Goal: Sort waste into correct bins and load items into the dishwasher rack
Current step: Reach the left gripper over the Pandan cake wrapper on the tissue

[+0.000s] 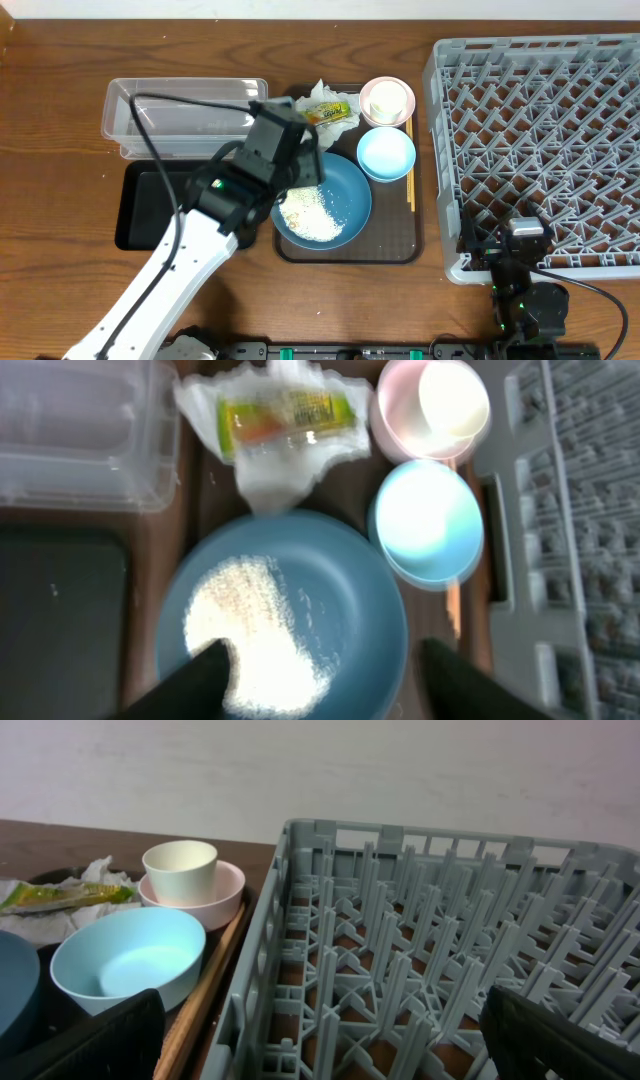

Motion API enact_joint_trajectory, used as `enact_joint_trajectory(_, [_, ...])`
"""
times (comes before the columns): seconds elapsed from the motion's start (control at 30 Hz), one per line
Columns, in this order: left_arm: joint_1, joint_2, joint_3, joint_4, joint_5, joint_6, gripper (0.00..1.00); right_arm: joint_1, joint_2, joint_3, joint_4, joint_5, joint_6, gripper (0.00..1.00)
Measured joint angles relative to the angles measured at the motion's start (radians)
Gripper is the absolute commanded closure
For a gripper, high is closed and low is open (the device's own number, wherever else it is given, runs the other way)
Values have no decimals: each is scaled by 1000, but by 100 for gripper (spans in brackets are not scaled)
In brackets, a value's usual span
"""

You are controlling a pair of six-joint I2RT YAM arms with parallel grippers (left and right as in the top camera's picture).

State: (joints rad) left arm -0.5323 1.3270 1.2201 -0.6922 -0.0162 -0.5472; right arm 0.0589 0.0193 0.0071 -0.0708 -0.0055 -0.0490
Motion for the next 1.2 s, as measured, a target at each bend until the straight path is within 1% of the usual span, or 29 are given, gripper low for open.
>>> enact_joint_trajectory(0.1, [0, 38, 0, 48, -54, -3, 29, 0, 0, 0, 0, 0, 0, 1])
enact_joint_trajectory(0.2, [0, 79, 0, 107, -93, 1, 33, 0, 0, 0, 0, 0, 0, 1])
enact_joint_trajectory(0.3, [0, 115, 3, 145, -101, 28, 35, 0, 0, 0, 0, 0, 0, 1])
enact_joint_trajectory(0.43, [16, 177, 77, 105, -63, 77, 37, 0, 0, 0, 0, 0, 0, 1])
enact_joint_trajectory(0.5, [40, 212, 159, 44, -41, 95, 40, 0, 0, 0, 0, 0, 0, 1])
enact_joint_trajectory(0.63, [92, 266, 318, -58, -24, 132, 41, 0, 0, 0, 0, 0, 0, 1])
enact_joint_trajectory(0.73, [128, 307, 404, -83, -2, 176, 41, 0, 0, 0, 0, 0, 0, 1])
enact_joint_trajectory(0.77, [136, 321, 417, -83, 9, 190, 41, 0, 0, 0, 0, 0, 0, 1])
enact_joint_trajectory(0.87, [145, 375, 424, -84, 26, 230, 48, 0, 0, 0, 0, 0, 0, 1])
enact_joint_trajectory(1.07, [143, 510, 424, -53, 45, 325, 46, 0, 0, 0, 0, 0, 0, 1])
enact_joint_trajectory(1.2, [143, 575, 424, -28, 48, 420, 46, 0, 0, 0, 0, 0, 0, 1])
